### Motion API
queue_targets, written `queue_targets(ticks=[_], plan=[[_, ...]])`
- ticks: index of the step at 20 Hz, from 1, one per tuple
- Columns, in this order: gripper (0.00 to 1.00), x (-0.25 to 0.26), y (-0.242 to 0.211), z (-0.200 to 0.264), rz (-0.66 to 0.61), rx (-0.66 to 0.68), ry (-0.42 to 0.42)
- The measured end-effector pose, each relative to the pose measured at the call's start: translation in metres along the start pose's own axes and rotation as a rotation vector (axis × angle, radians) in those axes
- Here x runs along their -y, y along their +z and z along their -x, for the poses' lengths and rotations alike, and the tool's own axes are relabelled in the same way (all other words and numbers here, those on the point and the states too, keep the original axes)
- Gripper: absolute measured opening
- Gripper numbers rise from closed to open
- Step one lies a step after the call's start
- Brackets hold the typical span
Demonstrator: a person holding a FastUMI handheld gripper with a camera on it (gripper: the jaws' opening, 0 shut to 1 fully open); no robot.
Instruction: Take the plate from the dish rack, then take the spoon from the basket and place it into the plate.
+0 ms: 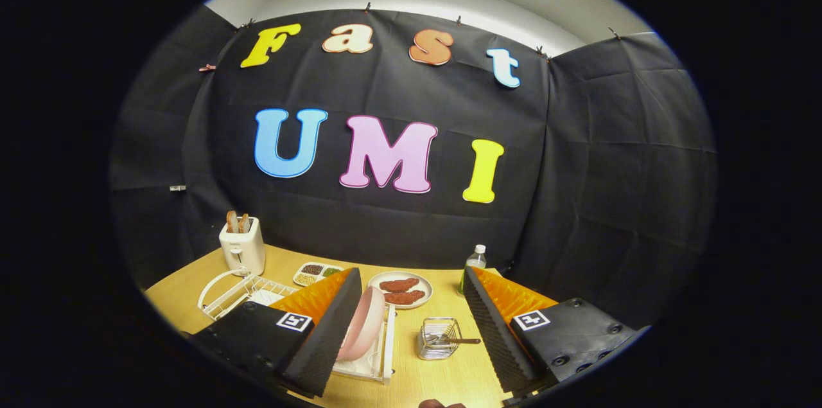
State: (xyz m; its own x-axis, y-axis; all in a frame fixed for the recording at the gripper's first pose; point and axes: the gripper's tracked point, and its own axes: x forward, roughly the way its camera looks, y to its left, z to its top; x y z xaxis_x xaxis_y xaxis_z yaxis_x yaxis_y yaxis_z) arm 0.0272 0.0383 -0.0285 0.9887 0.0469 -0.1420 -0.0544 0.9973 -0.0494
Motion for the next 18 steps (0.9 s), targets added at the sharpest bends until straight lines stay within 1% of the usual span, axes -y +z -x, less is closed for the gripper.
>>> queue_targets(ticks=[3,7,12,14,16,18], plan=[[0.98,-0.006,-0.009,-0.019,0.017,-0.073,-0.003],[0.98,-0.021,-0.024,-0.052,0.026,-0.161,0.013],[0.98,-0.038,-0.066,-0.089,0.045,-0.323,0.03],[0.97,-0.039,-0.085,-0.101,0.068,-0.382,0.024],[0.97,-0.042,-0.105,-0.109,0.086,-0.446,0.02],[0.95,-0.045,-0.127,-0.114,0.076,-0.524,0.018]])
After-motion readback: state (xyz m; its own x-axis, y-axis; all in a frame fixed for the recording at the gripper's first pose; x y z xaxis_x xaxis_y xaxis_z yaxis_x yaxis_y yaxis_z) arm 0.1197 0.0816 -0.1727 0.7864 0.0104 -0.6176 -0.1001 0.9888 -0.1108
